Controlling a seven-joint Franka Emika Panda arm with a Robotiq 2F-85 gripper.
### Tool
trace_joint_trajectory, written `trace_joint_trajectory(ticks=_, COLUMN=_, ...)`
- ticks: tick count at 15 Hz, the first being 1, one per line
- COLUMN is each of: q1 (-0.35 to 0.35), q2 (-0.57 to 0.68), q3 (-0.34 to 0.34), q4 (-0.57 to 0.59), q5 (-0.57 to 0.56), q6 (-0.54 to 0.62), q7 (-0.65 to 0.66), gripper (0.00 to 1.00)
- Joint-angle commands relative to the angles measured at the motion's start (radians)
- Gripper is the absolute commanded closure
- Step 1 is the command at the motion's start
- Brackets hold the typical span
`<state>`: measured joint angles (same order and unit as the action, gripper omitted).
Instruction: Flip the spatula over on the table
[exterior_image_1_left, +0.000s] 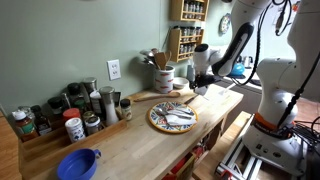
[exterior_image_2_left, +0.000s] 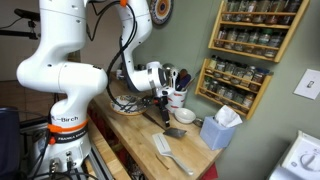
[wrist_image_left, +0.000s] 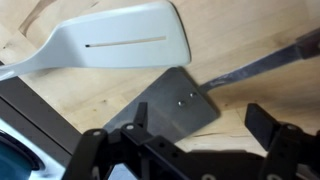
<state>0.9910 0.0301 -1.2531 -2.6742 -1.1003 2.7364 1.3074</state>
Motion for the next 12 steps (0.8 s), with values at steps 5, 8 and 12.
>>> trace_joint_trajectory(ticks=5, q1=0.016, q2=-0.408, q3=0.227, q4=0.182, q5=0.222, q6=-0.571, q7=-0.090, gripper=0.00)
trace_joint_trajectory(ticks=8, q1=-0.139, q2=-0.464, q3=0.473, q4=0.225, q5=0.425, q6=-0.745, q7=-0.182, gripper=0.00)
trace_joint_trajectory(ticks=12, q1=-0.432, q2=-0.495, q3=0.786, q4=0.235, q5=0.703, q6=-0.911, q7=-0.477, gripper=0.00)
